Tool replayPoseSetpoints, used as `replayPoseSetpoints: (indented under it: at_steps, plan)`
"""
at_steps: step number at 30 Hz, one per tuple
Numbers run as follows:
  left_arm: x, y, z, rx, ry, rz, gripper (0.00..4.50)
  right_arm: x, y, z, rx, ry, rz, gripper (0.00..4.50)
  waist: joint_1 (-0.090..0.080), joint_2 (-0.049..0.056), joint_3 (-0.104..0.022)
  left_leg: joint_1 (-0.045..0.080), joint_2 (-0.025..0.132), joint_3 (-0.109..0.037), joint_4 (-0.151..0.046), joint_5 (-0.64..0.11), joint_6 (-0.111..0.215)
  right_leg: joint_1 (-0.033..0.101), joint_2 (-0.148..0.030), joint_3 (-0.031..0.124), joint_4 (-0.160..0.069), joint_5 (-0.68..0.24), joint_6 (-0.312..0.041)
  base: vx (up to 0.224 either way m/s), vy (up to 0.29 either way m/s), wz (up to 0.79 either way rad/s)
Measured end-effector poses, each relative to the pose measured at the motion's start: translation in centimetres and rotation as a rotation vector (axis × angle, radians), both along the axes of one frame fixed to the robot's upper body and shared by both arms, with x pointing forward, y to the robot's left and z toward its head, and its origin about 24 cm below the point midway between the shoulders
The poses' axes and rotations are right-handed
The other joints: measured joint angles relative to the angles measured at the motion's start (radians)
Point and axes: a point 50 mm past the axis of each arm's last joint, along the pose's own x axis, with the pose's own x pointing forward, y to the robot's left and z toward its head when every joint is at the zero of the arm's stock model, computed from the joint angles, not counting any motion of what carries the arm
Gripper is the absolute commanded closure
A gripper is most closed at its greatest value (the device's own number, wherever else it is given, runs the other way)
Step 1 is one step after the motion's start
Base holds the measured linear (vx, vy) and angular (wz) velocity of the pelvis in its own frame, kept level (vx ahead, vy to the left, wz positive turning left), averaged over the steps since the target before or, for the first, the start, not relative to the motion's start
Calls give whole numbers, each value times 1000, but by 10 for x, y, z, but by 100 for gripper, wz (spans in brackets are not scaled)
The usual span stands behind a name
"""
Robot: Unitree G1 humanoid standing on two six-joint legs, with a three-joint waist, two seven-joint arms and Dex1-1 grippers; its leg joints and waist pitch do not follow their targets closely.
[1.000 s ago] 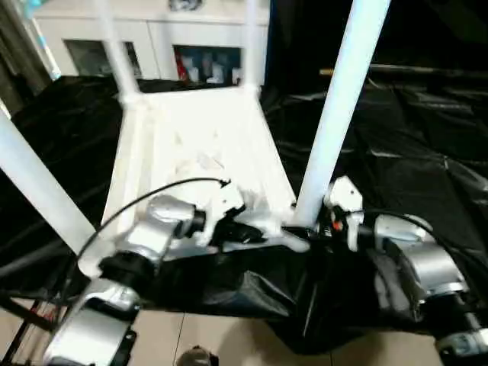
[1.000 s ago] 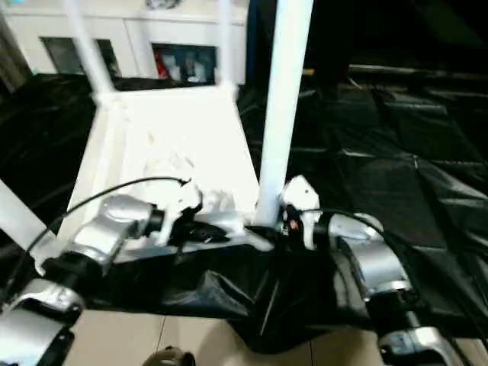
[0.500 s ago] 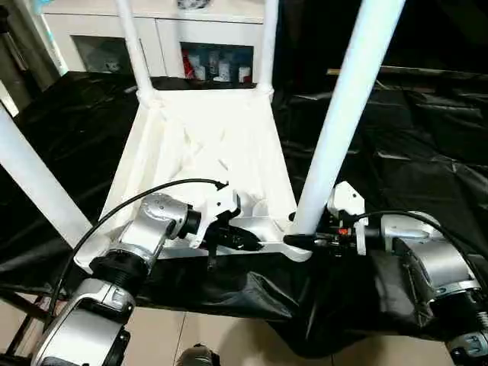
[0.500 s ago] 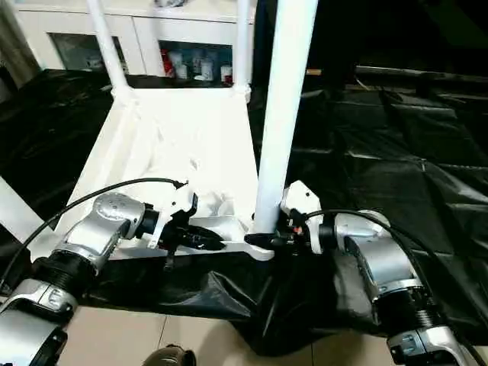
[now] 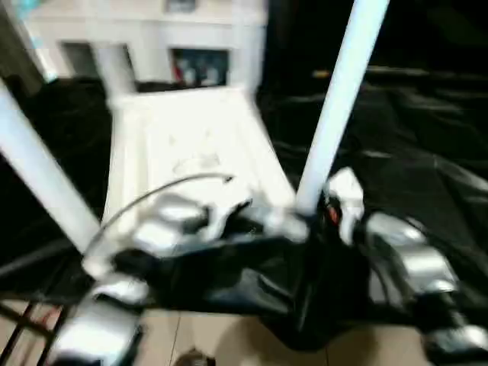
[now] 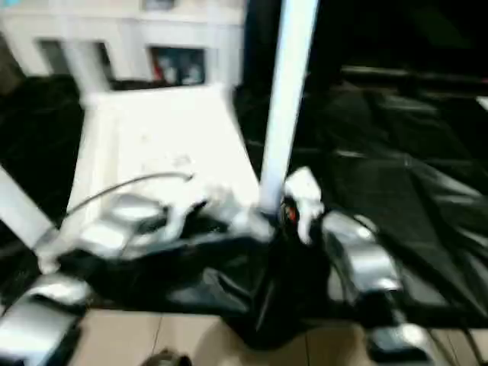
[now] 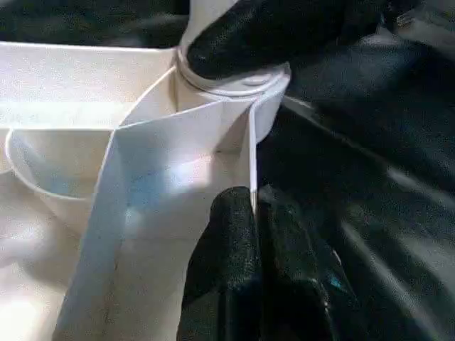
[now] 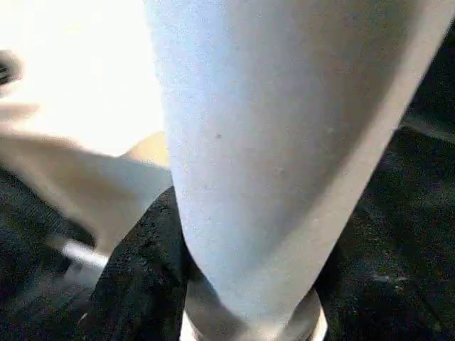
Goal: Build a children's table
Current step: Rotate leg to tighten
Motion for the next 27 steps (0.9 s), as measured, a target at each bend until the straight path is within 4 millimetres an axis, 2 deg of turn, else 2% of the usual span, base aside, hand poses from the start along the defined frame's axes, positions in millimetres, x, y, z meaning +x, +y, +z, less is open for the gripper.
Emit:
replayPoseSetpoints:
  at_steps: [5, 7, 8, 10, 14, 21, 27]
  plan:
    - [4, -20, -1, -6, -11, 108, 450, 14, 7, 0, -5, -4, -195, 253, -8, 4, -2, 1, -2, 0, 0, 0, 0, 3, -1, 1, -3, 2, -3, 0, 0, 0]
    - [4, -23, -1, -8, -13, 120, 450, 17, 7, 0, -8, -8, -204, 253, -8, 5, -3, 1, -3, 0, -2, 0, 1, 3, -1, 2, -3, 2, -4, 0, 0, 0]
    - [5, -23, 0, -8, -13, 121, 450, 18, 8, 1, -7, -11, -203, 198, -8, 5, -3, 1, -3, 0, -2, 0, 1, 3, -1, 2, -3, 2, -4, 0, 0, 0]
    - [5, -23, 0, -9, -16, 120, 450, 18, 7, 1, 3, -12, -199, 198, -7, 5, -3, 1, -3, 0, -4, 0, 1, 2, -1, 1, -3, 2, -3, 0, 0, 0]
    - [5, -22, 1, -11, -18, 109, 450, 18, 7, 2, 13, -16, -171, 156, -6, 5, -3, 1, -2, 0, -5, 0, 0, 1, -1, 0, -3, 2, -3, 0, 0, 0]
    - [3, 1, 2, -21, 14, 4, 450, 3, -9, 5, -73, -33, 136, 146, -2, 4, -2, 0, -1, 0, -7, 0, 0, -1, 0, -1, -3, 1, -2, 0, 0, 0]
    - [-5, 16, 2, -20, 15, -122, 450, -14, -25, 11, -96, -4, 359, 146, 16, 3, -2, -1, -1, 0, -7, 0, 0, -2, 0, -1, -3, 1, -2, 0, 0, 0]
